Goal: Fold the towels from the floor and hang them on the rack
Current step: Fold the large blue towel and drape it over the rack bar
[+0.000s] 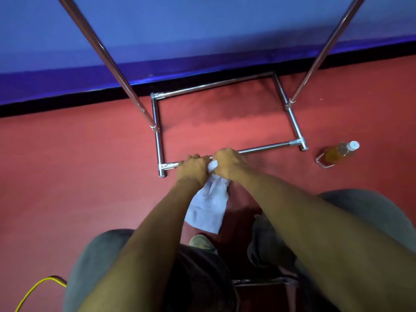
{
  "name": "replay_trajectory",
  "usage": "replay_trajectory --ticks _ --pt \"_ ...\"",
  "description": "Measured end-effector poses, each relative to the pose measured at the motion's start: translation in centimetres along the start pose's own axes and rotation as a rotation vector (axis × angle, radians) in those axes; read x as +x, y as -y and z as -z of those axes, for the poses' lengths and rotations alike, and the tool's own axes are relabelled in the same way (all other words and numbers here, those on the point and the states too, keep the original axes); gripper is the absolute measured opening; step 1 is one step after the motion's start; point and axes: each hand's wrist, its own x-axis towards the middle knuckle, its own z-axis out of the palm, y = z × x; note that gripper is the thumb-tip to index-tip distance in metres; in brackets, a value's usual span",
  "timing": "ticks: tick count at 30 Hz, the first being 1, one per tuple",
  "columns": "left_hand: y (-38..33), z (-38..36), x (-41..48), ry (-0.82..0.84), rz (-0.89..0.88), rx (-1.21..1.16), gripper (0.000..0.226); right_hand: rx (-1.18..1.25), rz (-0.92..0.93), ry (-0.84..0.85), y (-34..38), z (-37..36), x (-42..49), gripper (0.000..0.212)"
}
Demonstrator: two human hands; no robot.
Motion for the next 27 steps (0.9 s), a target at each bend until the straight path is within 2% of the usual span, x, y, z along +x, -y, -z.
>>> replay_trajectory --ticks 2,5,9,13,16,17,19,20,22,25,27 --pt "-0.3 2.7 -1.5 -0.051 -0.005 -0.006 0.028 0.004 0.009 0.021 0.2 2.9 -1.8 0.025" --pt "-2.0 7.8 -4.3 -0.135 -0.007 -0.102 0.03 -0.019 0.046 -0.002 0.6 7.5 -4.7 0.039" --pt "-4.8 15.8 -8.3 -0.288 -0.017 -0.256 0.043 0.034 0.118 -0.194 2.0 13.7 -9.4 0.036" --pt "-6.8 24.3 -12.8 -0.488 -0.104 -0.243 0.023 0.074 0.098 -0.389 3.4 20.3 -15.5 0.028" --pt "-8.0 28.9 -16.1 -0.523 -0.157 -0.174 0.023 0.073 0.101 -0.493 3.6 25.0 -20.2 0.026" --pt "-8.4 29.9 -17.3 -0.513 -0.175 -0.114 0.03 0.09 0.097 -0.508 3.6 26.5 -21.9 0.027" --pt "-9.2 31.5 -19.8 -0.487 -0.191 0.096 0.063 0.152 0.102 -0.538 3.5 28.9 -24.7 0.028" --pt "-9.6 32.1 -21.0 -0.513 -0.179 0.207 0.075 0.201 0.109 -0.552 3.6 29.8 -26.2 0.026" --pt "-10.9 33.1 -23.6 -0.641 -0.143 0.339 0.083 0.278 0.125 -0.554 3.7 31.4 -28.9 0.014" --pt "-13.1 35.3 -27.3 -0.868 -0.121 0.354 0.063 0.314 0.181 -0.565 4.7 32.9 -33.7 0.024" --pt "-14.4 37.3 -29.7 -0.958 -0.112 0.342 0.045 0.208 0.249 -0.579 5.0 34.3 -36.0 0.069"
